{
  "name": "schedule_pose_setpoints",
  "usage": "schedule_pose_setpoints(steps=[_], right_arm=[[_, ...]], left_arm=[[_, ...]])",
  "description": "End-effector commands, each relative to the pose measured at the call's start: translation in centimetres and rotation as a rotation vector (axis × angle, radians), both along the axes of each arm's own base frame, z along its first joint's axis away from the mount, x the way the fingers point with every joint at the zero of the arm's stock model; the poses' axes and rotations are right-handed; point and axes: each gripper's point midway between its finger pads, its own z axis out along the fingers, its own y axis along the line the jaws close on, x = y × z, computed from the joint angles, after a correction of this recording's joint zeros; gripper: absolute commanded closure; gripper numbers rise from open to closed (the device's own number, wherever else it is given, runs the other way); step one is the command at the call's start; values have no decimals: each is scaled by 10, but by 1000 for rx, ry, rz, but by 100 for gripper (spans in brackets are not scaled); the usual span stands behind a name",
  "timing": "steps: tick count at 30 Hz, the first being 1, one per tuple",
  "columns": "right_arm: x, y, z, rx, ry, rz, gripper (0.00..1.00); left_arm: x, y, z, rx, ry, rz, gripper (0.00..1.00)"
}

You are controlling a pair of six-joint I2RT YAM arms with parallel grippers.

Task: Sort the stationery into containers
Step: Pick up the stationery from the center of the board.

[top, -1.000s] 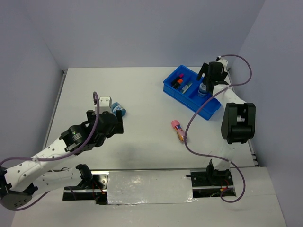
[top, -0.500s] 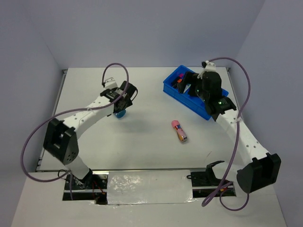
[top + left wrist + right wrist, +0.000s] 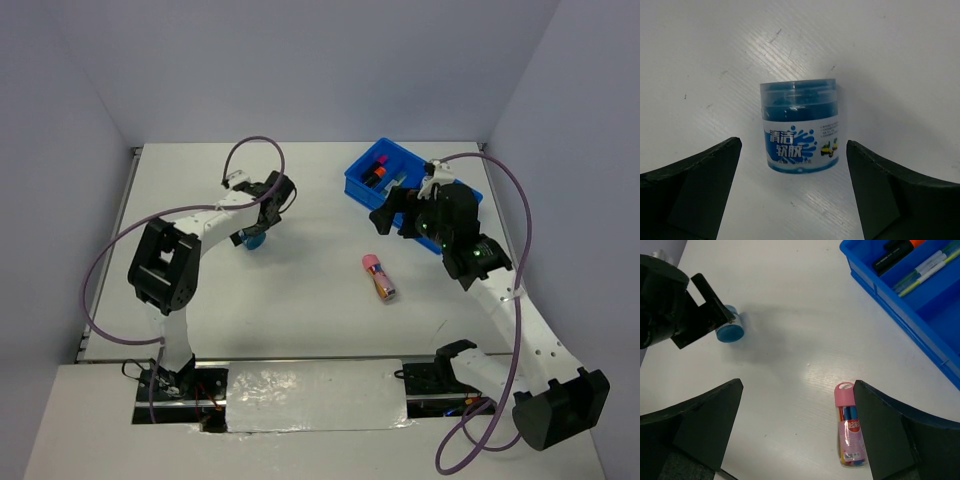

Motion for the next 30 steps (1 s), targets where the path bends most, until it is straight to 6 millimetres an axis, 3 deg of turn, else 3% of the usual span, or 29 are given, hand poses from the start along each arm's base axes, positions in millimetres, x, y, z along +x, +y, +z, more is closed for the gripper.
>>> schedule_pose_setpoints(steps=[1, 9, 12, 13, 15, 16, 18, 19, 20, 21, 22, 23, 24, 25, 26, 27, 28, 29, 30], right_arm=[[-4, 9, 7, 22, -32, 44, 0], [-1, 16, 3, 29, -21, 56, 0], [-1, 17, 5, 28, -26, 52, 0], [-1, 16, 8, 29, -32, 51, 0], [-1, 17, 9, 32, -36, 52, 0], [-1, 18, 10, 36, -39, 56, 0], [-3, 23, 12, 60, -38, 80, 0], [-4, 26, 13, 74, -36, 94, 0], [-4, 28, 15, 89, -42, 101, 0], [-5, 29, 17, 111, -34, 93, 0], [-6, 31, 19, 131, -28, 93, 0], [-6, 32, 21, 149, -28, 88, 0], [-8, 34, 24, 195, -15, 76, 0], [-13, 41, 26, 229, -6, 108, 0], [-15, 48, 36, 269, -32, 146, 0], [-19, 56, 36, 317, -8, 183, 0], [-32, 74, 45, 363, -12, 306, 0], [-37, 84, 42, 382, 20, 367, 0], [-43, 91, 48, 405, 32, 412, 0]], left_arm=[[4, 5, -11, 3, -6, 24, 1], [0, 0, -45, -7, 42, -9, 11], [-2, -2, -52, -20, 48, -16, 31], [-4, -2, -54, -24, 48, -22, 44], [-9, -2, -54, -35, 48, -32, 61], [-10, -2, -53, -41, 44, -41, 81], [-11, -5, -42, -55, 14, -99, 100], [-11, -13, -36, -56, -7, -149, 100], [1, -27, -10, -98, -125, -200, 100], [-9, -27, -11, -52, -126, -286, 100], [-15, -46, 0, -45, -179, -369, 100], [-5, -65, 44, -98, -367, -418, 100], [-29, -76, 36, -35, -378, -555, 100], [-36, -88, 50, -42, -457, -628, 100], [-37, -105, 103, -124, -672, -677, 100], [-62, -117, 89, -120, -674, -839, 100], [-72, -124, 101, -151, -740, -902, 100], [-86, -126, 130, -203, -852, -959, 100], [-108, -136, 136, -245, -940, -1093, 100]])
